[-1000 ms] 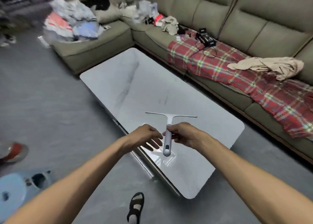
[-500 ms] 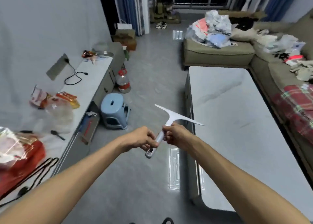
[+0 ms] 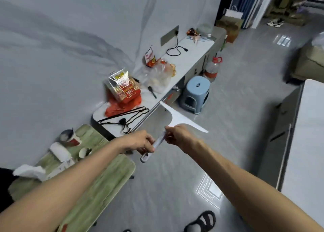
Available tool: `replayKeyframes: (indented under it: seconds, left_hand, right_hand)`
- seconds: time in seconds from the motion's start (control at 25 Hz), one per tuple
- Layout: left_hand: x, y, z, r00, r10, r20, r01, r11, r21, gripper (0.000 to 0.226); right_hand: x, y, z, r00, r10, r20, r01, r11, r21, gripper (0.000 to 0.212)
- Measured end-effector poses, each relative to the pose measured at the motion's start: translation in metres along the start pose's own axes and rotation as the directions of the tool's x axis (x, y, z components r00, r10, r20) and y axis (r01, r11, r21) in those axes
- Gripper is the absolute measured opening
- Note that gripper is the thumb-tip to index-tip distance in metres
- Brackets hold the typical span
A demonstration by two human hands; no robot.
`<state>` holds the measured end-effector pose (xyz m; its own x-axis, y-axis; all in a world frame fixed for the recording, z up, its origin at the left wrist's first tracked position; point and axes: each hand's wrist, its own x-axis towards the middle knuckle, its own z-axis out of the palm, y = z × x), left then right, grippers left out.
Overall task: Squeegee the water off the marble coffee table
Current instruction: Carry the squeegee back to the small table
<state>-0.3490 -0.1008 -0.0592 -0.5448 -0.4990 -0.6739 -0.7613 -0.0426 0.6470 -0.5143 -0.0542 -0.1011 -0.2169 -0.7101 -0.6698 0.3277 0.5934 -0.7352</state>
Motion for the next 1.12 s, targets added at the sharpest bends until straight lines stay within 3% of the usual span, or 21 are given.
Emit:
replayKeyframes:
  seconds: [0.24,0.36,0.68,0.92,1.12]
  left_hand:
    - [-0.060,-0.222,-0.062,0.991,-0.111,-0.079,0.112,0.994,0.004,0.011]
    - [-0.072,-0.336,-0.070,0.966,-0.238,-0.101,0.234,0.971,-0.043,0.007]
    - [0.007,-0.572,-0.037,0.913,-0.380,-0.149,0.374,0.925,-0.068,0.012]
    - [0.072,-0.647,0.005,0.847,-0.448,-0.286,0.444,0.892,-0.083,0.007]
    - [0.079,-0.645,0.007,0.801,-0.491,-0.343,0.528,0.849,0.019,0.026]
  right_hand:
    - [0.026,0.105,0.209,0.990,0.135,0.045,-0.129,0.985,-0.115,0.011]
    - [0.049,0.173,0.293,0.970,0.229,0.079,-0.210,0.958,-0.193,0.022]
    - [0.181,0.365,0.401,0.926,0.376,0.038,-0.350,0.891,-0.291,0.026]
    - [0.245,0.441,0.412,0.932,0.364,-0.001,-0.343,0.878,-0.332,0.030]
    - [0.240,0.436,0.402,0.887,0.433,0.161,-0.379,0.882,-0.281,0.019]
